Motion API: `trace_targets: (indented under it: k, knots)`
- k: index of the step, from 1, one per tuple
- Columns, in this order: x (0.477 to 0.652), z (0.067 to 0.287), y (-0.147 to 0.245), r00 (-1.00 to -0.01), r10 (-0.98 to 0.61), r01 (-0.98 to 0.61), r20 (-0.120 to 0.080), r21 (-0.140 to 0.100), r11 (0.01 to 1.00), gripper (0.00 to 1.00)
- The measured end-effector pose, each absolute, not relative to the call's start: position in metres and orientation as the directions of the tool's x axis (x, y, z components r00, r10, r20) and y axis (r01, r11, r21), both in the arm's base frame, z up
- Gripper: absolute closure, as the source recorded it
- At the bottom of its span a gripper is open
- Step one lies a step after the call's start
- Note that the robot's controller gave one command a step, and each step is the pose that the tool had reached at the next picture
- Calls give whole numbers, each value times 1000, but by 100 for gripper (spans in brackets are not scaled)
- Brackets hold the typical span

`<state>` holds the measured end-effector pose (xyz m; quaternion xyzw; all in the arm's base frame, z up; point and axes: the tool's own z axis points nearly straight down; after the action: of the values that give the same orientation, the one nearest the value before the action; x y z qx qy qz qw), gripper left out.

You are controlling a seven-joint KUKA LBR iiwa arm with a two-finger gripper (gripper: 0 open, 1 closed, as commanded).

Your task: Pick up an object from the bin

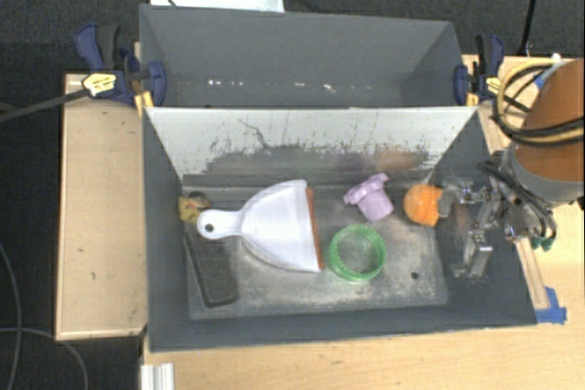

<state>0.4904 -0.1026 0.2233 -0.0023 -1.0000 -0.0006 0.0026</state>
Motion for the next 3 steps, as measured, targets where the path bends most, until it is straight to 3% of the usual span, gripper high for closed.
trace_targets:
  k: [1, 2, 3]
  knots:
    - [492, 228, -102, -1000, 0, 0, -3, 0, 1000, 0]
    - [488, 171, -58, -999, 30, 30, -9, 0, 1000, 0]
    - [486, 127, -39, -996, -92, -92, -2, 1, 996, 0]
